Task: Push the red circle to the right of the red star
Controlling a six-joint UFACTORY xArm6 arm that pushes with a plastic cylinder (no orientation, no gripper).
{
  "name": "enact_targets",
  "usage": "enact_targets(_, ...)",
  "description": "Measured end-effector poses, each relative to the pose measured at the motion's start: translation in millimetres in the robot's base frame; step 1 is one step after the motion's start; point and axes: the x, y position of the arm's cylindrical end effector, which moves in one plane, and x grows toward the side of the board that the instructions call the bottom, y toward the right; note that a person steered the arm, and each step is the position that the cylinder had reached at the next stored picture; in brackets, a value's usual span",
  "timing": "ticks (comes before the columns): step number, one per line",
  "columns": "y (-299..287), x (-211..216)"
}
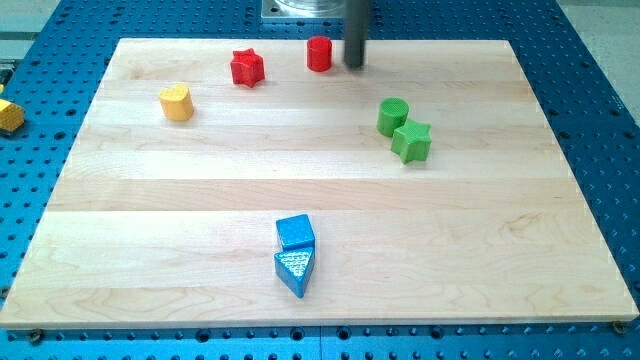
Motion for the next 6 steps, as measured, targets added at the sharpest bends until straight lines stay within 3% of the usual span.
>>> enact_targets(1,-49.4,-12.5)
enact_targets(2,-106.1,3.0)
enact_targets(3,-125.2,-4.7)
enact_targets(4,-74.6,15.2)
enact_targets(6,-124.9,40.0)
